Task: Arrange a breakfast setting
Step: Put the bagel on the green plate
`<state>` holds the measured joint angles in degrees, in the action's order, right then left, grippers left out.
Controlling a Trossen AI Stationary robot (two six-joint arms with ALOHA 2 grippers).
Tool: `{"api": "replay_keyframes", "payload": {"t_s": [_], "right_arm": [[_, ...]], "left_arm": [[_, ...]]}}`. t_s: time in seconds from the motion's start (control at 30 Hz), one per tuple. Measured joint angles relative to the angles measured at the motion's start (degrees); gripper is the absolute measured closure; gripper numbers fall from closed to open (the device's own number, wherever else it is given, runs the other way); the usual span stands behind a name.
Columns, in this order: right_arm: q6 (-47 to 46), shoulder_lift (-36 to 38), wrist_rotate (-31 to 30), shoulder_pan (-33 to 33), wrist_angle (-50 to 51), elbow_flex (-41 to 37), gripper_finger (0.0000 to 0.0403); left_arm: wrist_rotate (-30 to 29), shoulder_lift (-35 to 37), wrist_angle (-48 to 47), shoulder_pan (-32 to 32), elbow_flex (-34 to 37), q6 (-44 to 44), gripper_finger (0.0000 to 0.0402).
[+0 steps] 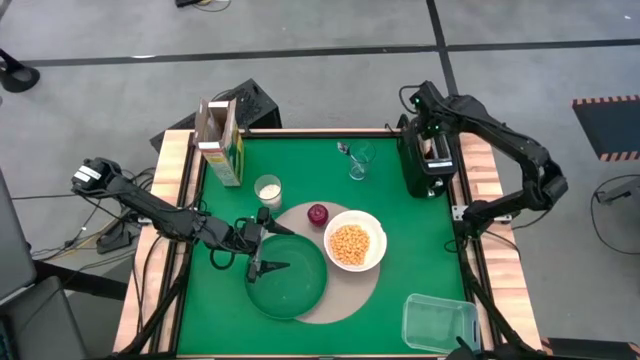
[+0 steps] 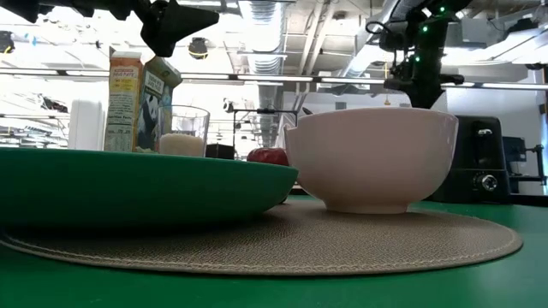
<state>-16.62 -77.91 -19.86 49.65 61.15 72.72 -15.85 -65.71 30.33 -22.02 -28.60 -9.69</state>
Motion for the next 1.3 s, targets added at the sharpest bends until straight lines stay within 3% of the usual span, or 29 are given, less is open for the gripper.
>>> {"api": "replay_keyframes", "payload": {"t_s": [0.73,1.3], "right_arm": [[0.91,2.45,0.42,-1.73,7.92,10.7,0.0346],[1.64,13.87,13.63,-3.1,7.32,10.85,0.0346]], "left_arm": [[0.02,0.0,0.0,-0.01,0.0,0.0,0.0015],[1.05,0.0,-0.77,0.0,0.0,0.42,0.0015]]}}
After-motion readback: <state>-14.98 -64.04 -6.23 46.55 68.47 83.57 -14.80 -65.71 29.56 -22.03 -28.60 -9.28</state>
